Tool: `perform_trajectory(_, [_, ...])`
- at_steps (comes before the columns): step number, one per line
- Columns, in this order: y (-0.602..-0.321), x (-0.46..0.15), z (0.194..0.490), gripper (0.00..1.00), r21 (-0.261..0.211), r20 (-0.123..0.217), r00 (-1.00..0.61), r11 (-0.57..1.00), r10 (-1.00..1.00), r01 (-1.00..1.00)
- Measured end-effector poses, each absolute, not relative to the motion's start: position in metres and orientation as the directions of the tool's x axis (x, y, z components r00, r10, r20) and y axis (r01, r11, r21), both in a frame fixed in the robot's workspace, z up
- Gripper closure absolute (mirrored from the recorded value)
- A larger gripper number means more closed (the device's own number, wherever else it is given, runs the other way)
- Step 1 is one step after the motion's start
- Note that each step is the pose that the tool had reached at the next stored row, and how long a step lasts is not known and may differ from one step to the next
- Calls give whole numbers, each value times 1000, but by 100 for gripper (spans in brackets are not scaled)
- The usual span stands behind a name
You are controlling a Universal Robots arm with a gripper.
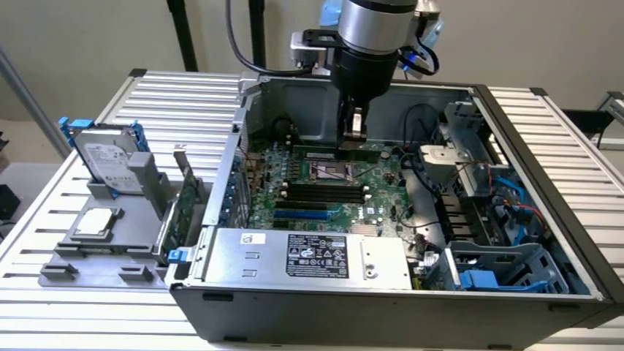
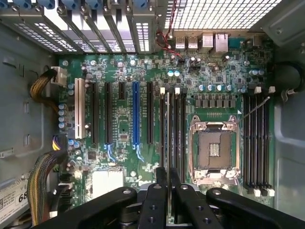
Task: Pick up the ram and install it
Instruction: 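Insert the ram into the slot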
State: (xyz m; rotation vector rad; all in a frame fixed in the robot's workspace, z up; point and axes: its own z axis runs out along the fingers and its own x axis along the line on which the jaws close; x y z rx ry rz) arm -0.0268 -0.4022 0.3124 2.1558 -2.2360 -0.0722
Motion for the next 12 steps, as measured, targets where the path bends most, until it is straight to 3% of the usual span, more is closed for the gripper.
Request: perform_trajectory(12, [-396, -26, 292, 87, 57, 7, -44, 44, -999, -997])
